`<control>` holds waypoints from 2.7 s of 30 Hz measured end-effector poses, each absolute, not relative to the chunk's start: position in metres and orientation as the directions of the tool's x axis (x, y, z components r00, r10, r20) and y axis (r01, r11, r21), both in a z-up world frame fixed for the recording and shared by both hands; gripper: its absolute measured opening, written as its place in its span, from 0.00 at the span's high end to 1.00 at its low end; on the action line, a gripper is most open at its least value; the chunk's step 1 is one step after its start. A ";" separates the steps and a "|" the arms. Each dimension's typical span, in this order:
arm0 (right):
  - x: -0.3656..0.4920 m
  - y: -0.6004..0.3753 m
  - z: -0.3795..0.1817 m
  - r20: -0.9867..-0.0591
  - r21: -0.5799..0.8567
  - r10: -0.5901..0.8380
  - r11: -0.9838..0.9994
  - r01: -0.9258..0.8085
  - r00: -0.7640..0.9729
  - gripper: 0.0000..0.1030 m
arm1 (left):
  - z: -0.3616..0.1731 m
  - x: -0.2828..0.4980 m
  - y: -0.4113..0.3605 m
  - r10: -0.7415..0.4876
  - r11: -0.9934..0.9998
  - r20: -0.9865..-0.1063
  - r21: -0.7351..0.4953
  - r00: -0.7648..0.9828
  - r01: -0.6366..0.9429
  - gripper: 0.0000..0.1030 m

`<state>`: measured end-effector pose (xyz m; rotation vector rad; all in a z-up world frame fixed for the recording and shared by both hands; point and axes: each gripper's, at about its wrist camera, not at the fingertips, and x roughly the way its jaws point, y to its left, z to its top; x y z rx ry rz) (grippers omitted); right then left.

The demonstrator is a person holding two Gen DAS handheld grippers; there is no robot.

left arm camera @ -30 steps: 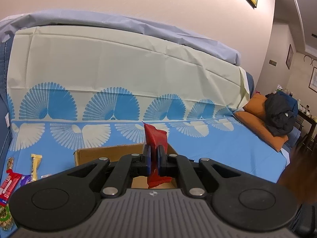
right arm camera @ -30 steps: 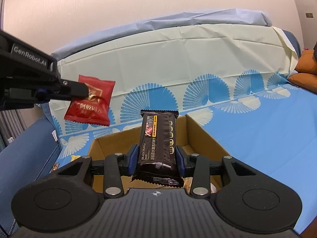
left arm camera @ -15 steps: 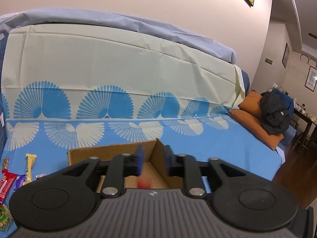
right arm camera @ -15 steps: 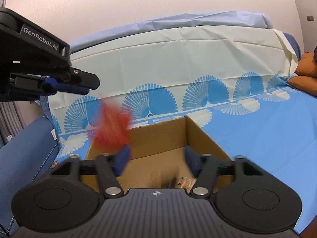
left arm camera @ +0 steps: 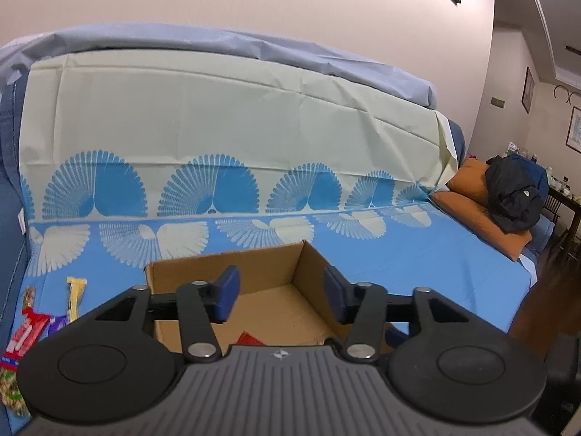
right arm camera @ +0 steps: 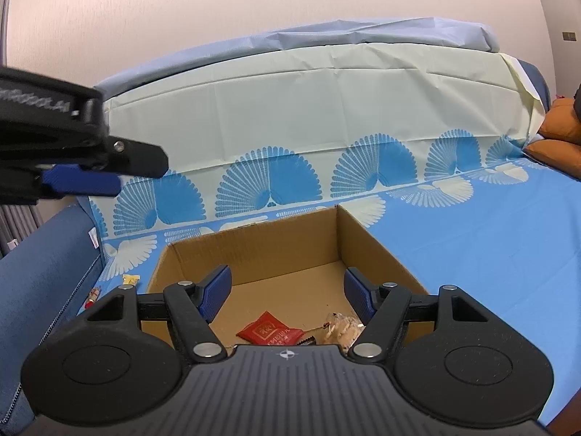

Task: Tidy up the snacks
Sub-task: 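Open both grippers to drop the packet and chocolate bar into the box, then move both grippers back to the snack pile, then grasp the purple tube with the right gripper while the left grasps the round nut pack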

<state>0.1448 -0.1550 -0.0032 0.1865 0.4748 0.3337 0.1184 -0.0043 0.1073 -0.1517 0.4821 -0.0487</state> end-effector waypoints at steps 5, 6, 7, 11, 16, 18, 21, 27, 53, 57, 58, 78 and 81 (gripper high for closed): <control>0.140 -0.152 -0.007 -0.408 0.234 0.343 0.935 -0.267 0.846 0.32 | 0.097 0.107 0.006 -0.143 0.974 -0.500 -0.226 0.854 0.030 0.35; 0.140 -0.151 -0.008 -0.408 0.230 0.341 0.936 -0.266 0.847 0.32 | 0.095 0.104 0.008 -0.137 0.973 -0.504 -0.229 0.853 0.021 0.35; 0.138 -0.151 -0.009 -0.407 0.226 0.337 0.938 -0.264 0.849 0.32 | 0.093 0.101 0.009 -0.128 0.974 -0.506 -0.225 0.853 0.013 0.35; 0.131 -0.146 -0.010 -0.379 0.198 0.313 0.947 -0.253 0.871 0.32 | 0.086 0.085 0.015 -0.132 0.973 -0.494 -0.232 0.859 0.017 0.35; 0.121 -0.144 -0.011 -0.349 0.183 0.308 0.949 -0.258 0.885 0.26 | 0.072 0.064 0.031 -0.164 0.963 -0.497 -0.267 0.852 0.030 0.35; 0.119 -0.142 -0.011 -0.348 0.177 0.323 0.945 -0.276 0.880 0.25 | 0.064 0.058 0.041 -0.160 0.960 -0.507 -0.280 0.847 0.014 0.35; 0.116 -0.136 -0.014 -0.353 0.154 0.339 0.940 -0.303 0.872 0.25 | 0.051 0.050 0.062 -0.147 0.952 -0.530 -0.305 0.835 -0.026 0.35; 0.110 -0.125 -0.016 -0.370 0.117 0.369 0.929 -0.351 0.853 0.25 | 0.031 0.033 0.110 -0.139 0.928 -0.550 -0.363 0.824 -0.087 0.36; 0.101 -0.082 -0.015 -0.459 0.116 0.502 0.852 -0.511 0.733 0.50 | -0.078 0.033 0.222 0.417 0.669 -0.626 -0.279 0.659 -0.689 0.19; 0.107 -0.065 -0.004 -0.469 0.113 0.535 0.825 -0.553 0.703 0.50 | -0.089 0.043 0.227 0.457 0.636 -0.650 -0.238 0.607 -0.734 0.18; 0.110 -0.058 0.001 -0.471 0.120 0.553 0.812 -0.571 0.688 0.50 | -0.091 0.045 0.228 0.466 0.630 -0.653 -0.230 0.598 -0.742 0.18; 0.241 0.181 -0.091 -0.811 0.056 0.381 0.807 -0.588 0.445 0.40 | -0.109 0.068 0.244 0.500 0.605 -0.661 -0.196 0.560 -0.772 0.16; 0.246 0.186 -0.112 -0.841 0.014 0.319 0.820 -0.572 0.437 0.40 | -0.109 0.070 0.245 0.499 0.606 -0.658 -0.201 0.564 -0.770 0.16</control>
